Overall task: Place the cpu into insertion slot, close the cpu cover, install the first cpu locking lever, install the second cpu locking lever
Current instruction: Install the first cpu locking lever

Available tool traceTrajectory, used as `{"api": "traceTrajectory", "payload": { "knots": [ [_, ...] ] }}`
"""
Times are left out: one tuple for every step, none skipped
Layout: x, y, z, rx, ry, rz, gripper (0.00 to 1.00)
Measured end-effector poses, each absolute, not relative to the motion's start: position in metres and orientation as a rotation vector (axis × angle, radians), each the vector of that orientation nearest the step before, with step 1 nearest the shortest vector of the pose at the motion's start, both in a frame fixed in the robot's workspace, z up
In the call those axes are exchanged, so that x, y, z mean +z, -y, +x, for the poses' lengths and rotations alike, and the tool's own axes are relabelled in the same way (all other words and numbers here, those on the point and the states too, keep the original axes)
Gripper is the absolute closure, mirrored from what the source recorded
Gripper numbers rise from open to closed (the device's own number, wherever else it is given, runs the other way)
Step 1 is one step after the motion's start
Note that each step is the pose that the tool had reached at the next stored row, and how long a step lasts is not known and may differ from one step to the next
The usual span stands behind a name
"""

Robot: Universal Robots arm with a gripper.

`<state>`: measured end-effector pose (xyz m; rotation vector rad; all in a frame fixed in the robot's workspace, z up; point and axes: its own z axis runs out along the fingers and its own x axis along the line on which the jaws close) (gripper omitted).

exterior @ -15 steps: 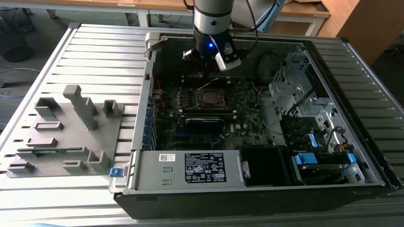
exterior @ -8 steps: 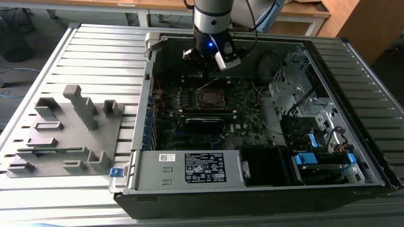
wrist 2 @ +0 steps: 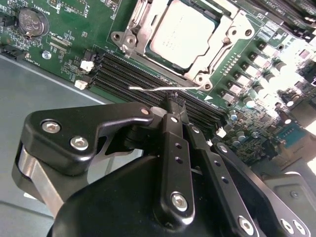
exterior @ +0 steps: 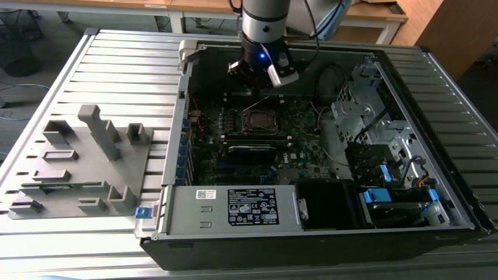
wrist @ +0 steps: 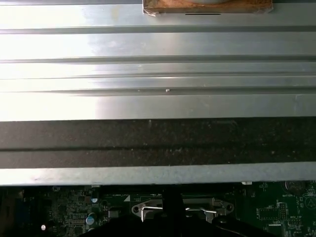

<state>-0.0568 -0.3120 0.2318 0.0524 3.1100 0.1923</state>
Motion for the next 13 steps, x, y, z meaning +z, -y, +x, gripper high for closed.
{"api": "traceTrajectory", "payload": {
  "knots": [
    [0.2313, 0.3118, -0.0561, 0.192, -3.110, 0.052, 0.89],
    [0.2310, 0.3117, -0.0555, 0.192, -3.110, 0.052, 0.89],
    [0.2306, 0.3116, -0.0549, 0.192, -3.110, 0.052, 0.89],
    [0.2302, 0.3116, -0.0543, 0.192, -3.110, 0.052, 0.89],
    [0.2299, 0.3115, -0.0535, 0.192, -3.110, 0.052, 0.89],
    [0.2295, 0.3115, -0.0529, 0.192, -3.110, 0.052, 0.89],
    [0.2291, 0.3114, -0.0523, 0.192, -3.110, 0.052, 0.89],
    [0.2288, 0.3115, -0.0519, 0.192, -3.110, 0.052, 0.89],
    [0.2288, 0.3115, -0.0518, 0.192, -3.110, 0.052, 0.89],
    [0.2288, 0.3115, -0.0518, 0.192, -3.110, 0.052, 0.89],
    [0.2288, 0.3115, -0.0518, 0.192, -3.110, 0.052, 0.89],
    [0.2288, 0.3115, -0.0518, 0.192, -3.110, 0.052, 0.89],
    [0.2287, 0.3115, -0.0518, 0.192, -3.110, 0.052, 0.89]
  ]
}}
